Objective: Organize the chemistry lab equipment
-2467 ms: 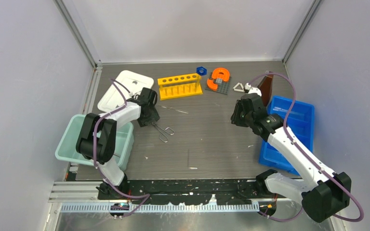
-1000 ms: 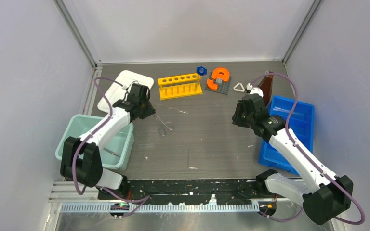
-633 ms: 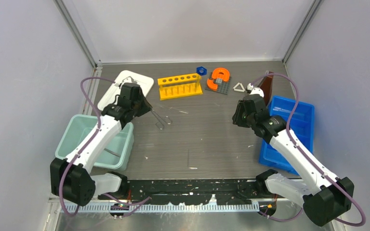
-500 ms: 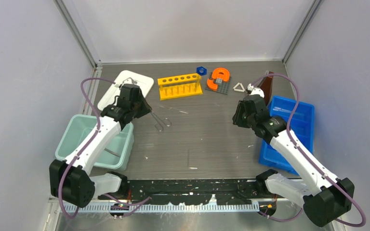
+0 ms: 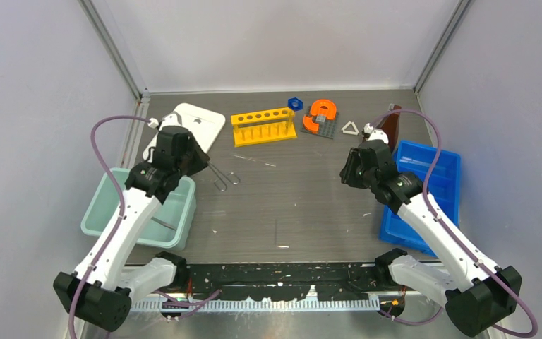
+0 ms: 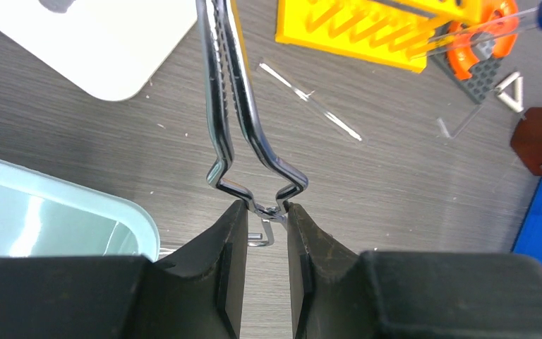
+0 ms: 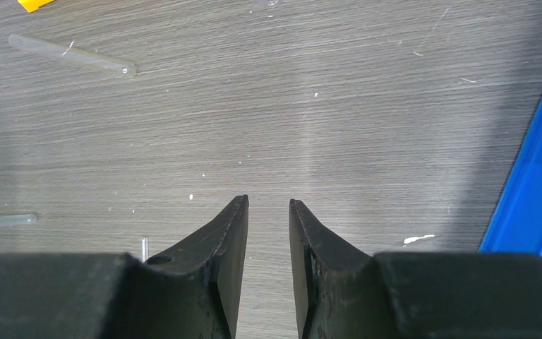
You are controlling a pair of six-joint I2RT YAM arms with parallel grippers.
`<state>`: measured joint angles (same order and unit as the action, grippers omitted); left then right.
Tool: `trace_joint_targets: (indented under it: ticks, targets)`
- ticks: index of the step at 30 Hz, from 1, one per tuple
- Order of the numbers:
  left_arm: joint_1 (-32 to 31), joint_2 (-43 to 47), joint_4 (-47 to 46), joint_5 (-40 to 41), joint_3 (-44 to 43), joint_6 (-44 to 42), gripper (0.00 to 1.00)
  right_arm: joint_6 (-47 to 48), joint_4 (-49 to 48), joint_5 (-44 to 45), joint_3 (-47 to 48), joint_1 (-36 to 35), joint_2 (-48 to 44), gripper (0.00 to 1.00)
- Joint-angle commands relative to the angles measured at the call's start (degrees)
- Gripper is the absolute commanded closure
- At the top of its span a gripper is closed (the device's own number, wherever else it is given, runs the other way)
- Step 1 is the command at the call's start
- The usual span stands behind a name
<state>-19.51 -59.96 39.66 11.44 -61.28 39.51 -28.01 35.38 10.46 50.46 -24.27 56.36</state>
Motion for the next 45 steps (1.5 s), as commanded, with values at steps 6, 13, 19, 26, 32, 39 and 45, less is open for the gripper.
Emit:
trace_joint_targets:
  ticks: [6, 13, 19, 26, 32, 39, 45]
  targets:
    - [-0.09, 2.44, -1.48, -10.83, -1.14, -0.05, 1.00, -3.87, -15.48, -19.09, -0.18, -1.98, -0.95, 0.60]
    - [-0.18, 0.81, -2.13, -19.89, 0.10, 0.97, 1.00, -8.17, -35.56, -24.71, -0.13, -12.24, 8.87, 0.50]
    - [-0.18, 0.11, -2.72, -23.52, 0.78, 1.53, 1.00, -8.96, -43.79, -25.25, 4.96, -21.20, 21.80, 0.44]
    - [-0.18, 0.05, -3.19, -23.67, 1.80, 1.12, 1.00, -11.62, -48.23, -28.73, 9.22, -24.80, 33.19, 0.43]
    - [-0.18, -0.22, -4.46, -23.57, 3.05, 1.53, 1.00, -14.58, -51.18, -30.99, 11.31, -26.49, 39.06, 0.67]
    - [-0.18, -0.21, -9.48, -24.18, 7.09, 4.75, 0.83, -19.09, -57.73, -31.98, 11.47, -27.34, 41.45, 0.99]
    - [-0.18, -2.64, -10.96, -22.93, 8.72, 2.64, 0.62, -19.83, -59.47, -29.44, 10.23, -27.58, 40.81, 0.99]
